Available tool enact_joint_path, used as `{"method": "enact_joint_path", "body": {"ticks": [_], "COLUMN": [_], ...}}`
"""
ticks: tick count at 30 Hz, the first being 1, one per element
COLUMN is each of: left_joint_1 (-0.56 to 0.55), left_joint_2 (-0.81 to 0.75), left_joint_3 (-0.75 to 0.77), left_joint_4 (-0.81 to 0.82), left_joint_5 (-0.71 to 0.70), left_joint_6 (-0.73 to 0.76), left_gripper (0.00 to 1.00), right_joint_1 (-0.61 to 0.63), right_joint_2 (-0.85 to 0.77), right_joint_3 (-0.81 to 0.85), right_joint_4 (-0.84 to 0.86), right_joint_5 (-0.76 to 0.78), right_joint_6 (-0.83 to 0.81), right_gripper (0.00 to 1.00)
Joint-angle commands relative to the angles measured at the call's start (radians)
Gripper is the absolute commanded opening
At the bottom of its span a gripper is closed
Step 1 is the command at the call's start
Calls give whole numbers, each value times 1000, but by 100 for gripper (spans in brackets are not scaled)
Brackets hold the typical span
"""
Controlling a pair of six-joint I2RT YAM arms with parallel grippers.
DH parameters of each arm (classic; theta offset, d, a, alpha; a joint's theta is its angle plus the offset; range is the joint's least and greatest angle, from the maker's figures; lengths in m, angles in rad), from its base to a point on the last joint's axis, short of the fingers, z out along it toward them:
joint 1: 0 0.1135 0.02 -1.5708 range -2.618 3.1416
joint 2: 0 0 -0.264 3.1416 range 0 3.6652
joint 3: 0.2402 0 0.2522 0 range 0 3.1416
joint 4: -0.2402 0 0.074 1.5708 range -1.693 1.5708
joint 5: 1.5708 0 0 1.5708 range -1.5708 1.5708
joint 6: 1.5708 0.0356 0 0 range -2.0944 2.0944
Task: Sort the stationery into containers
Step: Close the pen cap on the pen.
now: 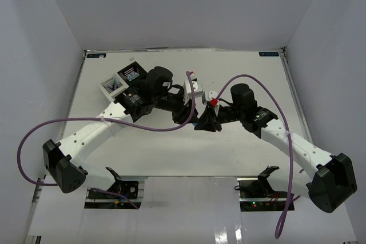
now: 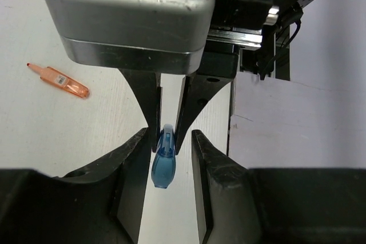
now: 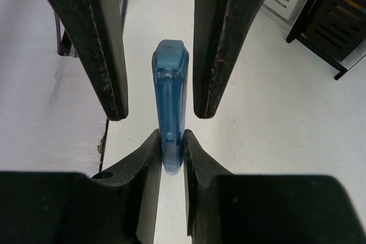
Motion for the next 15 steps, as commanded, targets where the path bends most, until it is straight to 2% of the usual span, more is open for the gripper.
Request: {"method": "enact_joint_path", "body": {"ticks": [1, 15], "left_joint_1": [-7, -7], "left_joint_2": [-7, 2], "left_joint_3": [7, 25], "left_joint_4": [-15, -113], "left_joint_5": [2, -58], "left_joint_6": [29, 76], "left_gripper": [45, 37], "right_joint_1": [-2, -2], "right_joint_2": [-1, 2], "right_joint_3": [33, 37], "right_joint_4": [12, -7], "right_joint_5": [-5, -5], "right_joint_6": [-16, -25], "right_gripper": [8, 8]}}
